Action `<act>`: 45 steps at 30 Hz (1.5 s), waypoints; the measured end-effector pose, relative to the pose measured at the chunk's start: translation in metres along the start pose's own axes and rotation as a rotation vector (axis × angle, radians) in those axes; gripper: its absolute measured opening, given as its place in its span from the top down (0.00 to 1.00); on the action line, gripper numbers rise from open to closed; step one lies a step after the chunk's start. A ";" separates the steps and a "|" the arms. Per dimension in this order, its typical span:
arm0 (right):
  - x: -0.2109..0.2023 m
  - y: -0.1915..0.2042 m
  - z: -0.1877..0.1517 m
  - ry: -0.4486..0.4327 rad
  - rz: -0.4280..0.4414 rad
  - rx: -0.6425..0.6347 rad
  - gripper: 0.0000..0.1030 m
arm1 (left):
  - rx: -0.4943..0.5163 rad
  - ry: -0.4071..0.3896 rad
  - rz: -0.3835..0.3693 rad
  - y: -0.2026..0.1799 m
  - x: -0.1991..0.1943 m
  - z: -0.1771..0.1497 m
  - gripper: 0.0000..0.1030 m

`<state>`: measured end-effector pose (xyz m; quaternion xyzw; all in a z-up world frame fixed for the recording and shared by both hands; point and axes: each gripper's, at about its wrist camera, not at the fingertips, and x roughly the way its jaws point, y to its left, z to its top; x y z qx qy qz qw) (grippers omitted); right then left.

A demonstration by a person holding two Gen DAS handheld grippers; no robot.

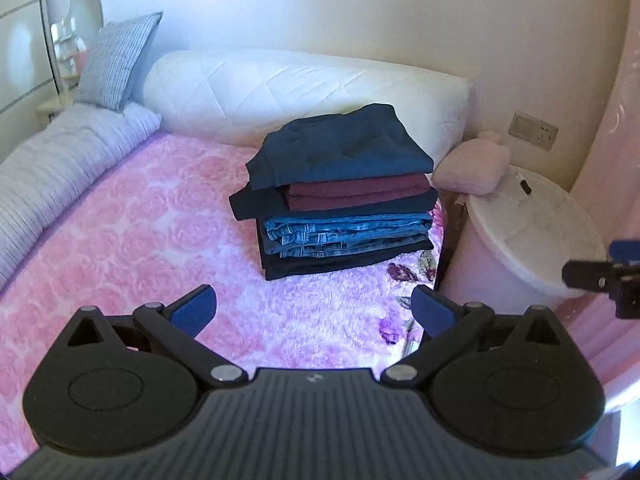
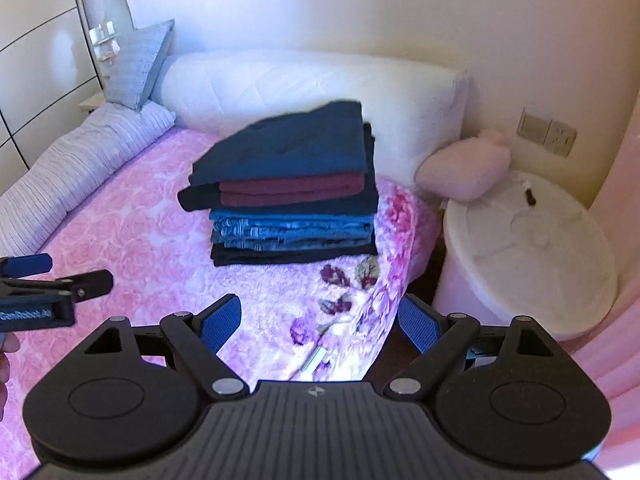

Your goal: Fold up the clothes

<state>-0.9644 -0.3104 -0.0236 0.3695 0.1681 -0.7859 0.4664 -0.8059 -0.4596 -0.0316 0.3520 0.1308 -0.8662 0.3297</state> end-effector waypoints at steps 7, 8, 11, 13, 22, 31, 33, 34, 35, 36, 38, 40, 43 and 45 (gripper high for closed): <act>-0.013 0.006 0.001 -0.061 0.006 -0.018 0.14 | 0.044 -0.016 0.015 -0.009 -0.012 0.005 0.01; -0.014 0.007 0.001 -0.064 0.008 -0.018 0.14 | 0.046 -0.021 0.016 -0.009 -0.014 0.006 0.01; -0.014 0.008 0.002 -0.072 0.014 -0.016 0.14 | 0.044 -0.028 0.021 -0.008 -0.016 0.007 0.01; -0.013 0.009 0.003 -0.073 0.019 -0.011 0.14 | 0.035 -0.027 0.019 -0.007 -0.016 0.007 0.01; -0.008 0.012 0.003 -0.063 0.012 -0.016 0.14 | 0.010 -0.019 0.017 -0.002 -0.013 0.005 0.01; -0.008 0.019 0.010 -0.068 -0.004 -0.038 0.14 | 0.006 -0.041 0.029 0.000 -0.014 0.011 0.01; -0.008 0.021 0.009 -0.064 -0.004 -0.040 0.14 | 0.006 -0.039 0.031 0.000 -0.014 0.010 0.01; -0.008 0.022 0.009 -0.062 -0.003 -0.041 0.14 | 0.007 -0.036 0.032 0.000 -0.014 0.009 0.01; -0.008 0.023 0.008 -0.061 -0.001 -0.044 0.14 | 0.007 -0.032 0.033 0.000 -0.013 0.008 0.01; -0.008 0.023 0.007 -0.059 0.000 -0.046 0.14 | 0.007 -0.029 0.035 0.000 -0.014 0.007 0.01; -0.007 0.025 0.006 -0.054 0.004 -0.045 0.14 | 0.012 -0.026 0.036 -0.001 -0.014 0.005 0.01; -0.006 0.025 0.004 -0.049 0.006 -0.043 0.14 | 0.015 -0.026 0.035 -0.002 -0.015 0.004 0.01; -0.005 0.026 0.002 -0.039 0.007 -0.046 0.14 | 0.012 -0.023 0.032 -0.003 -0.015 0.002 0.01; -0.005 0.027 0.000 -0.035 0.007 -0.050 0.14 | 0.011 -0.021 0.029 -0.004 -0.015 0.001 0.01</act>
